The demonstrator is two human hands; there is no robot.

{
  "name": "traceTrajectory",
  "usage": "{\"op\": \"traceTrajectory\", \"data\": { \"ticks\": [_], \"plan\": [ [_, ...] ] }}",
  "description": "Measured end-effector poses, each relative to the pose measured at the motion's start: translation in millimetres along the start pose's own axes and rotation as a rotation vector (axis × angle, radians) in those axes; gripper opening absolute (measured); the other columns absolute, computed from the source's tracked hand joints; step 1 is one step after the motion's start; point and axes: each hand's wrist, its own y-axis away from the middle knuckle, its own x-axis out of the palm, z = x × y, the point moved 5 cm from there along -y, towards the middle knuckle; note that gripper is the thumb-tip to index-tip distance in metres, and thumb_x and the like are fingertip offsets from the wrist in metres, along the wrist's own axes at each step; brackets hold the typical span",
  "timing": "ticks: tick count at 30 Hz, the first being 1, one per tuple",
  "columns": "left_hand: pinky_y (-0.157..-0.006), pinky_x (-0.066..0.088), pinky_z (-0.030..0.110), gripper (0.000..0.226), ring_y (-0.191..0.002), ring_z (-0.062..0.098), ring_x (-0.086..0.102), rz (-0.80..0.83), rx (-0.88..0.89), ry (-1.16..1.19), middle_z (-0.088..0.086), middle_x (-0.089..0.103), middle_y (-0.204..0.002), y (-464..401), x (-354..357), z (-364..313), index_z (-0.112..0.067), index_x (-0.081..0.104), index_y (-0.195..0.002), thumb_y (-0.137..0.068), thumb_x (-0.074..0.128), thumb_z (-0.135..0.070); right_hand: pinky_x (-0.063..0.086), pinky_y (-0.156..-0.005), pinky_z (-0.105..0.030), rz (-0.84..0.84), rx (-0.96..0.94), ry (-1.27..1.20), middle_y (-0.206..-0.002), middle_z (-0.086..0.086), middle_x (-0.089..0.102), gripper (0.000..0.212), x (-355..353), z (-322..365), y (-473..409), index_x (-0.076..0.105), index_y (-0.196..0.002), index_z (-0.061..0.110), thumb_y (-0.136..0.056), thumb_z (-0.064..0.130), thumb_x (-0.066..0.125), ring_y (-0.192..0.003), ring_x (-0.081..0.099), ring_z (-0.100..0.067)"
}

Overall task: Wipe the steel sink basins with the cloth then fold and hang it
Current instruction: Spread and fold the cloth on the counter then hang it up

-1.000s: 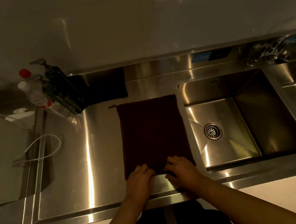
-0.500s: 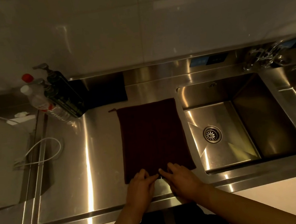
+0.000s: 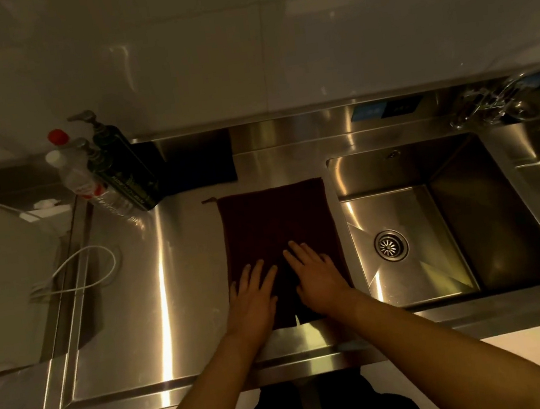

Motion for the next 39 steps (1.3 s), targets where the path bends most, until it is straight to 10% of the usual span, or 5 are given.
{"op": "traceTrajectory", "data": {
  "ticks": [25, 32, 39],
  "plan": [
    [-0.127, 0.018, 0.05, 0.07, -0.161, 0.025, -0.001, 0.066, -0.085, 0.075, 0.002, -0.002, -0.174, 97, 34, 21, -0.026, 0.017, -0.166, -0.107, 0.051, -0.037, 0.001, -0.125, -0.038, 0.008, -0.06, 0.034, -0.169, 0.006, -0.017, 0.071, 55, -72, 109, 0.007, -0.163, 0.031, -0.103, 0.04, 0.042, -0.155, -0.017, -0.016],
    [-0.1, 0.055, 0.055, 0.046, -0.132, 0.038, 0.059, -0.053, -0.031, 0.087, 0.017, 0.059, -0.146, 115, 15, 25, -0.013, 0.07, -0.135, -0.09, 0.08, -0.012, 0.049, -0.1, -0.045, -0.179, -0.136, 0.048, -0.137, -0.005, 0.058, 0.035, 36, -67, 124, 0.069, -0.123, 0.019, -0.09, 0.027, 0.072, -0.125, 0.057, -0.027],
    [-0.068, 0.058, 0.036, 0.011, -0.092, 0.025, 0.067, -0.153, -0.008, 0.077, 0.005, 0.07, -0.108, 114, 5, 37, -0.014, 0.08, -0.1, -0.089, 0.08, -0.011, 0.051, -0.071, -0.033, -0.195, -0.228, 0.142, -0.093, 0.005, 0.065, 0.016, 28, -68, 119, 0.077, -0.092, 0.025, -0.078, 0.026, 0.082, -0.086, 0.064, -0.017]
  ]
}}
